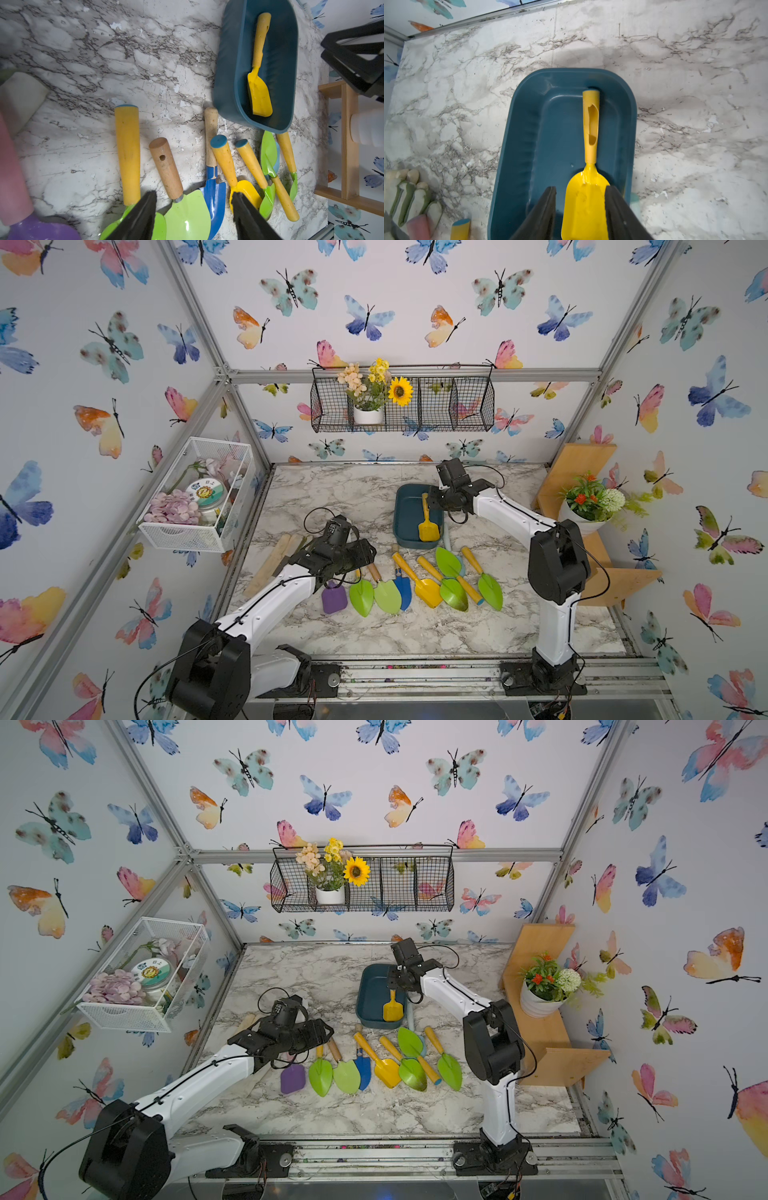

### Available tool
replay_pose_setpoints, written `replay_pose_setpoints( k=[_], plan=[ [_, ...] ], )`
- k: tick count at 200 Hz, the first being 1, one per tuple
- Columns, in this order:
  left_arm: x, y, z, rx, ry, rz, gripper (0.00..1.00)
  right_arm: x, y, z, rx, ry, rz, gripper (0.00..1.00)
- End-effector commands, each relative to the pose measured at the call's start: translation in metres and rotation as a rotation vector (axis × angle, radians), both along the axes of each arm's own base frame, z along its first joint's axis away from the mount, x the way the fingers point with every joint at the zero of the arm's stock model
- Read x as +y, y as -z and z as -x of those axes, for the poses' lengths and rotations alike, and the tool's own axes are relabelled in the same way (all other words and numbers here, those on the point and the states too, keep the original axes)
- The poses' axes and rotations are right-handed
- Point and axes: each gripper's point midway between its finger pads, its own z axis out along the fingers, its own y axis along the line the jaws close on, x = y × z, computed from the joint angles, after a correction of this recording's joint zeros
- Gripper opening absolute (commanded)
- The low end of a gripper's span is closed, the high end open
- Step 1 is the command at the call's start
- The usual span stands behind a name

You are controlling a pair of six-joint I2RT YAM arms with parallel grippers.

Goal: Put the shovel into the storage box
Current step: Place the shovel in the storage box, then pick up the shovel from the center of the board.

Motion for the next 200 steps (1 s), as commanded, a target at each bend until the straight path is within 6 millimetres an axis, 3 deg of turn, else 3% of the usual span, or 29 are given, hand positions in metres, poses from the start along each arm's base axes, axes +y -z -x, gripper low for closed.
replay_pose_setpoints(
  k=[1, 30, 79, 144, 200],
  plan=[
    [0.0, -0.012, -0.002, -0.038, 0.019, -0.035, 0.63, 0.0, -0.01, 0.018, -0.01, -0.065, -0.006, 0.45],
    [-0.007, -0.016, 0.002, -0.05, 0.057, -0.042, 0.63, -0.011, -0.012, 0.043, -0.011, -0.094, -0.003, 0.46],
    [-0.006, -0.006, 0.008, -0.012, 0.038, -0.072, 0.61, -0.025, -0.009, 0.078, 0.01, -0.144, -0.005, 0.47],
    [0.032, 0.025, 0.014, 0.067, -0.108, -0.194, 0.56, -0.036, 0.001, 0.115, 0.045, -0.171, -0.012, 0.46],
    [0.087, 0.047, 0.011, 0.141, -0.283, -0.206, 0.51, -0.038, 0.01, 0.13, 0.061, -0.176, -0.013, 0.46]
  ],
)
